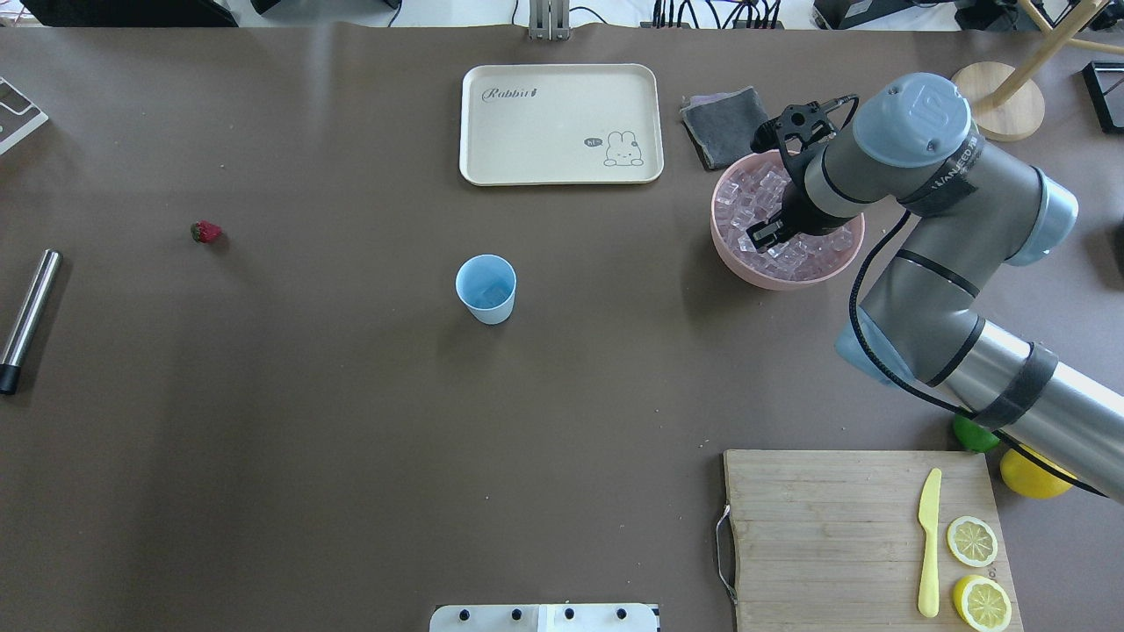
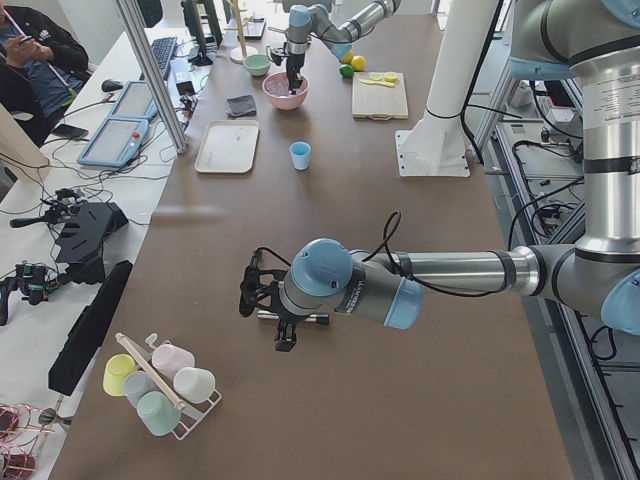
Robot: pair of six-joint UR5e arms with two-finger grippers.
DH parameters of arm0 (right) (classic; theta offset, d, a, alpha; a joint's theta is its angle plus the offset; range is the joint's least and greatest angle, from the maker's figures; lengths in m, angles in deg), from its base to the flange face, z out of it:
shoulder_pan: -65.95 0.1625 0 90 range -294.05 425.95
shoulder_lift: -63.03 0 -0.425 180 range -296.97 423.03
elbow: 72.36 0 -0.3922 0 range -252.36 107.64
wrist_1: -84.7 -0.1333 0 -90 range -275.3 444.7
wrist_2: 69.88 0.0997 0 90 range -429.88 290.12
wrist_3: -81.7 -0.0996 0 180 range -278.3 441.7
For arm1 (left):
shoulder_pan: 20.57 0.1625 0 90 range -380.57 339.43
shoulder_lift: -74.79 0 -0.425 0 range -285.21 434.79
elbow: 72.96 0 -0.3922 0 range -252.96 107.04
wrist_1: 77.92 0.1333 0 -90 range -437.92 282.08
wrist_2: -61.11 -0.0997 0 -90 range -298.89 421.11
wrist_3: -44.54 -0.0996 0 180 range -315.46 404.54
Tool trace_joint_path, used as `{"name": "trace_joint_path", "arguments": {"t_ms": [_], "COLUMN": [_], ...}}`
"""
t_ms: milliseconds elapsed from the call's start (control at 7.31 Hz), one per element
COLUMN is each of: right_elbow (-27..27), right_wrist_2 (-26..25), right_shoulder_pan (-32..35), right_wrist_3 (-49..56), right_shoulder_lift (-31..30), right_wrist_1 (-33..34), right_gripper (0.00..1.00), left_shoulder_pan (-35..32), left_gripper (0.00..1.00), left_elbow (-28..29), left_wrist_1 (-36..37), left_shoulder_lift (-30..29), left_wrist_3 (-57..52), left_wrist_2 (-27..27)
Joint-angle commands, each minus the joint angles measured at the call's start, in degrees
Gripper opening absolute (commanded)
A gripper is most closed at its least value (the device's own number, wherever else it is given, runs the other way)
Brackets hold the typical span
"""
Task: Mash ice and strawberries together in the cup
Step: 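Grasp a third ice cube from the bowl with the right gripper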
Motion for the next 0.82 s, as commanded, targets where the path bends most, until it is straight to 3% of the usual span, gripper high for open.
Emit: {"name": "trace_joint_path", "arguments": {"t_ms": [0,411,684], "right_elbow": [0.3,1.7,2.6], "right_wrist_2": [-0.1,0.0,-0.1], "right_shoulder_pan": [0.6,0.4,0.4], "right_wrist_3": [0.3,0.4,0.5], "right_shoulder_lift": [-0.3,0.0,0.0], "right_wrist_1": [0.3,0.1,0.0], "right_gripper": [0.56,0.56,0.47], "left_shoulder_pan": [-0.1,-0.1,-0.1], "left_gripper": [0.99,0.99,0.99], "left_elbow": [-0.5,-0.7,-1.0], "left_wrist_1": [-0.2,-0.2,-0.3], "left_shoulder_lift": [0.4,0.6,0.8], "left_wrist_3": [0.0,0.0,0.0], "left_wrist_2": [0.1,0.1,0.1]}}
